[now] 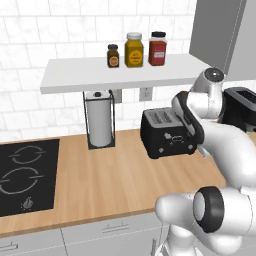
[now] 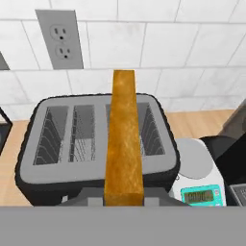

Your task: Start the toaster. Once the lever pops up, take the bread to the plate on the dining counter.

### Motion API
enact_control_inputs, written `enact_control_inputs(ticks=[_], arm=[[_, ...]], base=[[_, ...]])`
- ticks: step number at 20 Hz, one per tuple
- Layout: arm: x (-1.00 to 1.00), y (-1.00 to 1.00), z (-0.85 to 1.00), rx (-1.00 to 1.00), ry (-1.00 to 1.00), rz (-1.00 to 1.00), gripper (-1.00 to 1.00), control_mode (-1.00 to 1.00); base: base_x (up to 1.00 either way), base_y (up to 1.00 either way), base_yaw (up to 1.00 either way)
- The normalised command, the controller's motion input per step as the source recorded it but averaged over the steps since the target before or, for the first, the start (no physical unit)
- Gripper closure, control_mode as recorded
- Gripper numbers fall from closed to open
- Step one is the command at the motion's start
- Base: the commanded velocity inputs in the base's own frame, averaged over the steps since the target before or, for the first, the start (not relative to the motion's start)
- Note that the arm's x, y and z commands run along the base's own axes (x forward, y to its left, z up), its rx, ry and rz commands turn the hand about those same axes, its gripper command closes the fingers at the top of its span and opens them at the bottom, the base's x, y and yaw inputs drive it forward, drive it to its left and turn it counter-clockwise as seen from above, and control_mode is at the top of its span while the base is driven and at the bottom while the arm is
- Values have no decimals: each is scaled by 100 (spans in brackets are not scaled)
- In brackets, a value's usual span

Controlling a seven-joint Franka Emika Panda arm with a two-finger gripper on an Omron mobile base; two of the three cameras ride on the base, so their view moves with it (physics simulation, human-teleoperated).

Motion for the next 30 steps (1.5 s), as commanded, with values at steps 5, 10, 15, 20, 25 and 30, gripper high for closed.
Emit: enact_control_inputs(ticks=[5,10,15,20,25,30], arm=[[-97,1,20,0,18,-1,100,-100],[-93,41,19,0,15,0,100,-100],[-75,54,3,1,9,1,100,-100],[-61,34,0,2,7,3,100,-100],[-36,47,5,0,4,1,100,-100],[-28,0,0,4,0,4,100,-100]], base=[[0,0,0],[0,0,0],[0,0,0],[0,0,0],[0,0,0],[0,0,0]])
